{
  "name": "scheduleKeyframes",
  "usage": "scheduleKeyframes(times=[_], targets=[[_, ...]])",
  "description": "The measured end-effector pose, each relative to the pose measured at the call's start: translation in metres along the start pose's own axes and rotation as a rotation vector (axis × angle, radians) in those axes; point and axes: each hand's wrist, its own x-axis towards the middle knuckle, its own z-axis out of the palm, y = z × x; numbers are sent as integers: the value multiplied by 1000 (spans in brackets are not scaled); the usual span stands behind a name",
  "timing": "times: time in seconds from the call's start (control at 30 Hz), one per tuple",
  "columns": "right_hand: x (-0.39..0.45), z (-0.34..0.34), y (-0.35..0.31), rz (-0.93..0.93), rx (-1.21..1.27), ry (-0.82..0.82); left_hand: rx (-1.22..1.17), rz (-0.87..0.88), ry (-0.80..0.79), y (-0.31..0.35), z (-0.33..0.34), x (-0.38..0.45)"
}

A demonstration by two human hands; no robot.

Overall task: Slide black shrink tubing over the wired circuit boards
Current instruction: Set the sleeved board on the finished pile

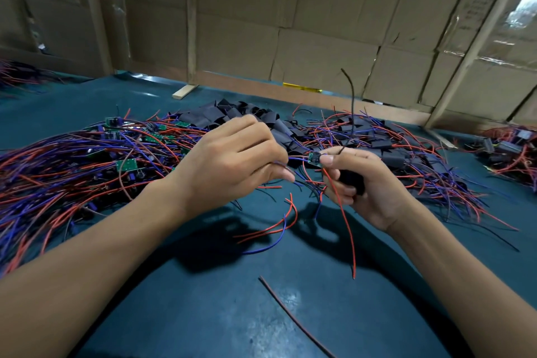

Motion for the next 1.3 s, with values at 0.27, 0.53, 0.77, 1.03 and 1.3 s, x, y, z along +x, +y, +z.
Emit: scheduleKeyframes(times=[0.27, 0.53, 0.77, 1.03, 1.3], targets=[[-1, 3, -5, -75, 100, 101, 14, -195, -429, 10, 2, -7], [0, 8, -1, -39, 66, 86, -712, -873, -89, 6, 22, -7], [1, 9, -1, 162, -116, 26, -1450, -1312, 354, -5, 17, 3], [-1, 3, -2, 407, -215, -114, -1508, -1342, 591, -9, 20, 2], [5, -31, -11, 217, -38, 383, -951, -995, 333, 5, 19, 1]])
